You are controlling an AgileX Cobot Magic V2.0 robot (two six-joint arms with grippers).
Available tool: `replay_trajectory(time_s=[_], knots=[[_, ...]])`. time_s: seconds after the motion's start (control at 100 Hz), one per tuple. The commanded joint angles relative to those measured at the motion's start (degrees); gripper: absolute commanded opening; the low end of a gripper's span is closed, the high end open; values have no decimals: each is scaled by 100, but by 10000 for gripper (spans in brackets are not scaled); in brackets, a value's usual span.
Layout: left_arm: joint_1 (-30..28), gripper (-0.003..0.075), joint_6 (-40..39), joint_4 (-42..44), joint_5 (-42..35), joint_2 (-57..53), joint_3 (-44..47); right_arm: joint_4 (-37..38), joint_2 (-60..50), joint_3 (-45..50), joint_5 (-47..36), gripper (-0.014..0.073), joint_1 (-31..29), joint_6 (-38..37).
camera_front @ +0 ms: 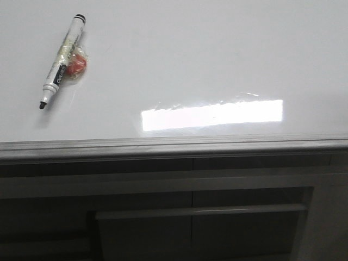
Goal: Write number 0 on whiteboard
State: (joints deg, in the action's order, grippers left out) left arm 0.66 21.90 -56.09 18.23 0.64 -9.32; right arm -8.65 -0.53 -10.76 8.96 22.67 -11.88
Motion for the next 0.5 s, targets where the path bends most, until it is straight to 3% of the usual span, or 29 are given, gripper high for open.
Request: replay_trajectory(time_s=[0.0,0.1,0.15,0.21,0.3,0.37,0.49], knots=[[45,1,1491,75,538,504,-885,509,284,-743,376,99,-39,41],[45,144,2256,880,1741,1509,-1785,760,642,-1142,605,276,-39,41],[169,234,2212,1376,1875,1911,-2115,795,861,-1247,605,356,-39,45],[299,306,2205,1817,1875,2307,-2442,865,1070,-1312,605,393,-39,45],[516,292,2033,2623,1875,2920,-2952,979,1347,-1337,592,392,-39,45],[877,256,1185,3634,2029,3427,-3430,991,1519,-1337,592,392,-39,45],[1698,240,-429,5813,3099,4431,-4340,1023,1695,-1337,592,392,-39,45]])
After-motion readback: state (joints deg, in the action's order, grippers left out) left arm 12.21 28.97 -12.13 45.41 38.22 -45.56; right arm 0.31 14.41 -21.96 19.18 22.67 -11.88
